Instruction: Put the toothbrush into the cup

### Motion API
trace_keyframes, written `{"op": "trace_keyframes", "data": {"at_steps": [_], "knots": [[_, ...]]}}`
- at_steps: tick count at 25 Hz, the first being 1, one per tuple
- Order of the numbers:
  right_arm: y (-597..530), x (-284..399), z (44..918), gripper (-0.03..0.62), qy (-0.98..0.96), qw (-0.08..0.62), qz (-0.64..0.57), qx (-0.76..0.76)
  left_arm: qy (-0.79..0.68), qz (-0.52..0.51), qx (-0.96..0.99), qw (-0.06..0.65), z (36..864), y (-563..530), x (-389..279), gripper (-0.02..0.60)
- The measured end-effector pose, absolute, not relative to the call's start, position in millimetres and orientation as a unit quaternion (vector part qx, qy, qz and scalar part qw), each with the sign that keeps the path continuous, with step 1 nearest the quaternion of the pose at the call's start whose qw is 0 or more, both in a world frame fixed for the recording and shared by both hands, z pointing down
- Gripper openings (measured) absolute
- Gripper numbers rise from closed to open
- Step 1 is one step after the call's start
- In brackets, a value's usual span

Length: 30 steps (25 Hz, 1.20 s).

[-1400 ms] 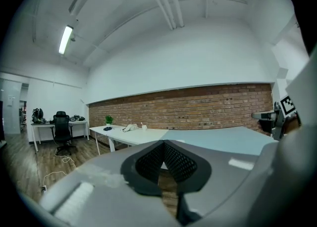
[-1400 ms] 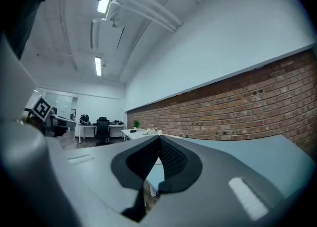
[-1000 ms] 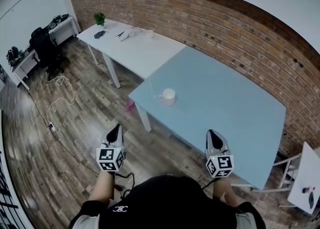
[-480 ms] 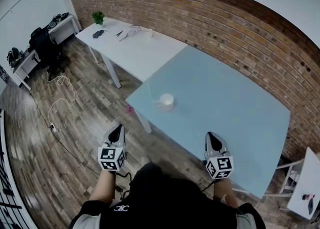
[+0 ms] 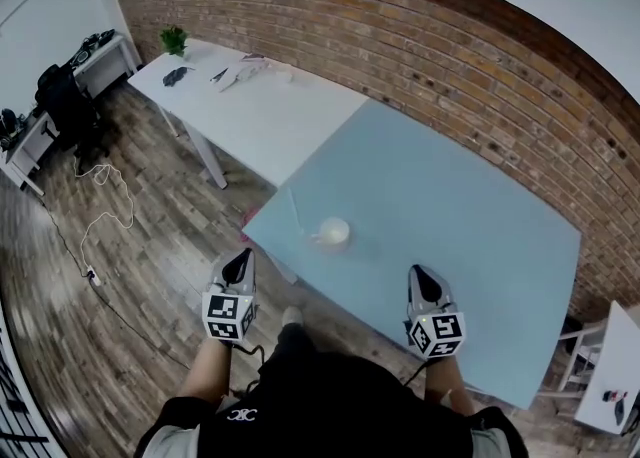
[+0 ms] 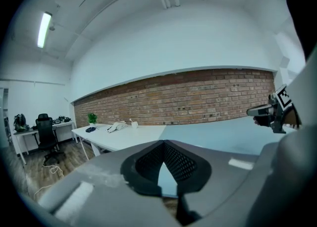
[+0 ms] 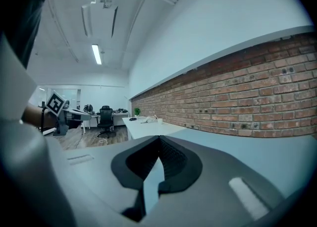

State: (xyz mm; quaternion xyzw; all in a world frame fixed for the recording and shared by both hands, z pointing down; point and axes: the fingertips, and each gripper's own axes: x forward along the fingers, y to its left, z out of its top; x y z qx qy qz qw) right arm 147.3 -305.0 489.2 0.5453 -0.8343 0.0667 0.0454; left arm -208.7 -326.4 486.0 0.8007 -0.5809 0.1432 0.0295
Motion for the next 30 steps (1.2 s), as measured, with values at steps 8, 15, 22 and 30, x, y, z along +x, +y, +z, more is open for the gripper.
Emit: {"op": "trace_keyframes", "data": {"at_steps": [8, 15, 22, 30], "knots": [[-367, 102, 480, 0.005, -0.819, 0.053, 0.068, 0.568, -0.533, 0.183, 0.826, 0.028, 498, -420, -248, 0.008], [-395, 84, 483, 0.006, -0.787, 0.053, 0.074, 0.611, -0.408, 0.304, 0.861, -0.016, 541, -490, -253, 0.008], [-371, 76, 497, 0.005, -0.727, 0.057, 0.103, 0.676, -0.194, 0.433, 0.863, -0.174, 589, -528, -224, 0.008], [-342, 105, 501, 0.006, -0.676, 0.051, 0.124, 0.725, 0.026, 0.52, 0.802, -0.292, 630, -541, -174, 0.127]]}}
